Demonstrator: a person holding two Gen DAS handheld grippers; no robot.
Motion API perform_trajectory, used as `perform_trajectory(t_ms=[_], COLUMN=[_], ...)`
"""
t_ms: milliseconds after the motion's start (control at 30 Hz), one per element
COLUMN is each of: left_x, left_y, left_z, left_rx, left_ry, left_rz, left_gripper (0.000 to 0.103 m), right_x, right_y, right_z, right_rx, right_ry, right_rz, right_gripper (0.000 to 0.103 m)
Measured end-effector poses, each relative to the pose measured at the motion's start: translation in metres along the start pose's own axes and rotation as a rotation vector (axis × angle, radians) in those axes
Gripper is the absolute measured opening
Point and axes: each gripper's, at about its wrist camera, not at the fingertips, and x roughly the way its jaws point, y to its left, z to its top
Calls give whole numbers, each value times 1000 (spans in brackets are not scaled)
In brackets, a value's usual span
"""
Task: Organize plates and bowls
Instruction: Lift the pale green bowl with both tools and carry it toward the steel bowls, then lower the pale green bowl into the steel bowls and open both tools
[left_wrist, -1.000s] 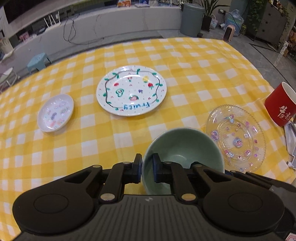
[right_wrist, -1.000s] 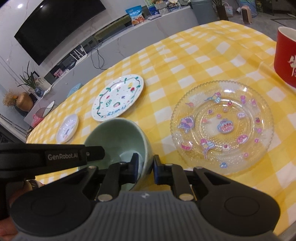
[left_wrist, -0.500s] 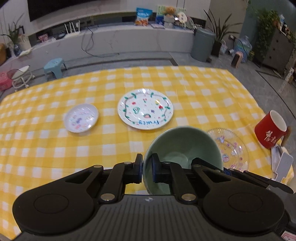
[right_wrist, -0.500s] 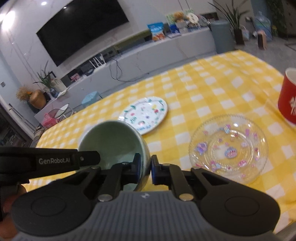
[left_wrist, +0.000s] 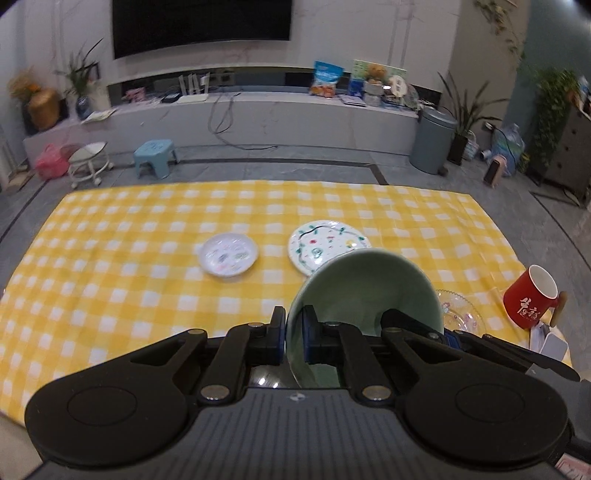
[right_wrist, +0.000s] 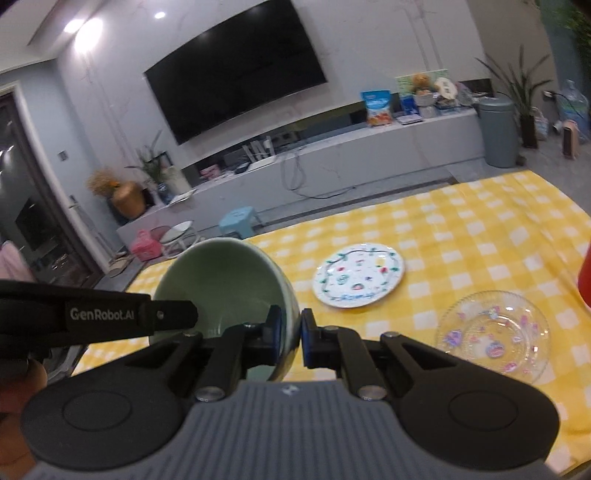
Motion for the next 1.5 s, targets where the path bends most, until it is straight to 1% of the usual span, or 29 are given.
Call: perform_trajectory(t_ms=[33,100,267,400,600,700,833,967,1133,1267,1300,1333,1400,1433,1467,1500], left_x=[0,-1,3,9,30,40,47,49,50,52,53,52,49,48,46,45], left_y=[4,12,33,48,69,75,82,86,90,88,87,86,87,88,89,90], left_z=[-4,-12,-24,-28,-40,-43,-46,-49,-48,-48,-48,-48,-46,-46,-45,-45], left_rx=[-9,4,-31,-57,-83,-106,-122,-128,-141,-126,-123,-121,-128,-136,-143,-148], left_ry=[7,29,60,80,162,187,216,232,230,234,234,228,213,207,200,195], left_rz=[3,15,28,43,32,25,32,23,9,13,19,26,21,18,12,7], left_gripper=[9,8,8,9,9,9,9,11,15,15,18,21,24,26,26,27], right_x=[0,2,10,26,51,63,76,79,80,81,81,81,80,80,80,80], right_y=[3,10,27,32,43,40,34,40,49,50,52,54,57,57,56,56], right_z=[-1,-5,-17,-27,-40,-46,-54,-59,-64,-64,-64,-64,-65,-65,-65,-65], right_rx=[-6,-24,-82,-65,-98,-90,-55,-103,-184,-212,-232,-252,-284,-286,-277,-272], right_ry=[9,27,75,135,208,240,292,281,264,261,260,255,244,243,242,245], right_rz=[9,24,38,61,50,48,67,50,17,5,-3,-11,-26,-23,-10,-7], right_gripper=[8,8,8,8,8,8,9,9,9,8,9,10,16,18,23,24])
